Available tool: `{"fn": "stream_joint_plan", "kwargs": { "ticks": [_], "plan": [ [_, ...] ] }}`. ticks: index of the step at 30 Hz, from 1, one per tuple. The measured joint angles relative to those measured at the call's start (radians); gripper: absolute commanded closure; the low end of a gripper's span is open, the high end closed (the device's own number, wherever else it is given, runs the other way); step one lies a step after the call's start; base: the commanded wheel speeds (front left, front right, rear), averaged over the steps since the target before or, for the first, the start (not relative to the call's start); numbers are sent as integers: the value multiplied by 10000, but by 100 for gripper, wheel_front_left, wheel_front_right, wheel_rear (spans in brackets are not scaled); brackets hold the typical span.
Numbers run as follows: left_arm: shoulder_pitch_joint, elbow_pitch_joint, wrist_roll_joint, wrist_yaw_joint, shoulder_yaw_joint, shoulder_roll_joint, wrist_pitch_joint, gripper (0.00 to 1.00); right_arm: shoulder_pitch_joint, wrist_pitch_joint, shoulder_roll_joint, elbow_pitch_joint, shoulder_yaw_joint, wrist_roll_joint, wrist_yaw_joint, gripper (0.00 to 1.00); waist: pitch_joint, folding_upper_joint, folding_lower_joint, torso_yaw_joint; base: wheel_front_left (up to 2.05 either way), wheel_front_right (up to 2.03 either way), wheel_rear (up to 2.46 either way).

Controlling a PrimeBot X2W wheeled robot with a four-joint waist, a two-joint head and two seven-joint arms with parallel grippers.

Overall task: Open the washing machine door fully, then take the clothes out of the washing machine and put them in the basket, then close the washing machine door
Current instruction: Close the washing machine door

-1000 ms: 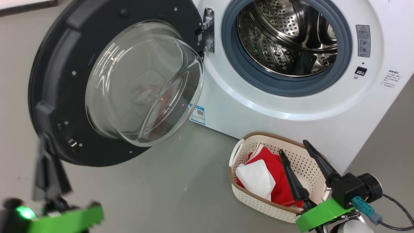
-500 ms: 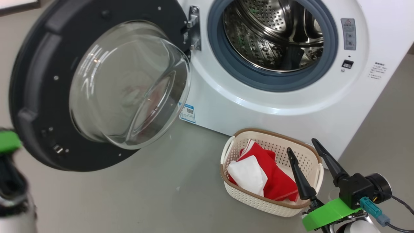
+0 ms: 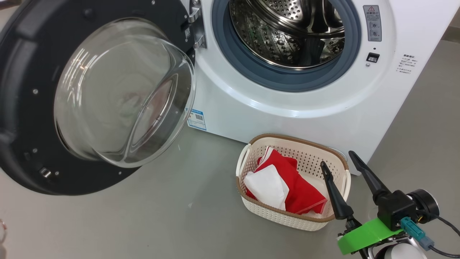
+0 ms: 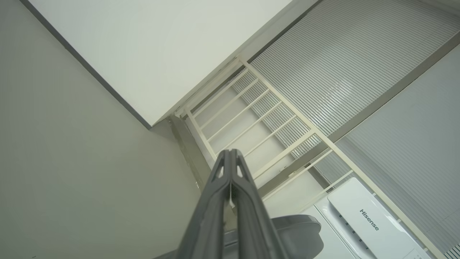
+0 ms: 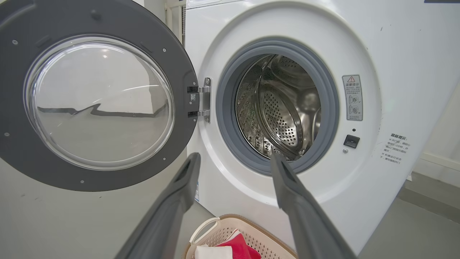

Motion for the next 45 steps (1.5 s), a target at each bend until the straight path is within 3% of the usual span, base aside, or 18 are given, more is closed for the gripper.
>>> {"fn": "stream_joint_plan", "kwargs": {
  "ticks": [9, 15, 23, 35, 45],
  "plan": [
    [-1007, 2266, -566, 581, 63, 715, 1908, 100, 1, 94, 2, -82, 48, -4, 0, 0, -57, 0, 0, -83, 0, 0, 0],
    [-1170, 3200, -872, 437, -178, 1335, 3753, 100, 1, 169, 0, -82, 190, -75, 0, 0, -98, 0, 0, -359, 0, 0, 0],
    [-1117, 3942, -1014, 230, -209, 1990, 4777, 100, 94, 270, 0, -84, 299, -173, 0, 0, -157, 0, 0, -708, 0, 0, 0],
    [-936, 4199, -1615, -523, -188, 2015, 6071, 100, 189, 522, -2, -426, 268, -261, 0, 0, -194, 0, 0, -775, 0, 0, 0],
    [-935, 3841, -2034, -543, -4, 1714, 6454, 100, 257, 516, -2, -460, 232, -242, 0, 0, -52, 0, 0, -500, 0, 0, 0]
  ]
}}
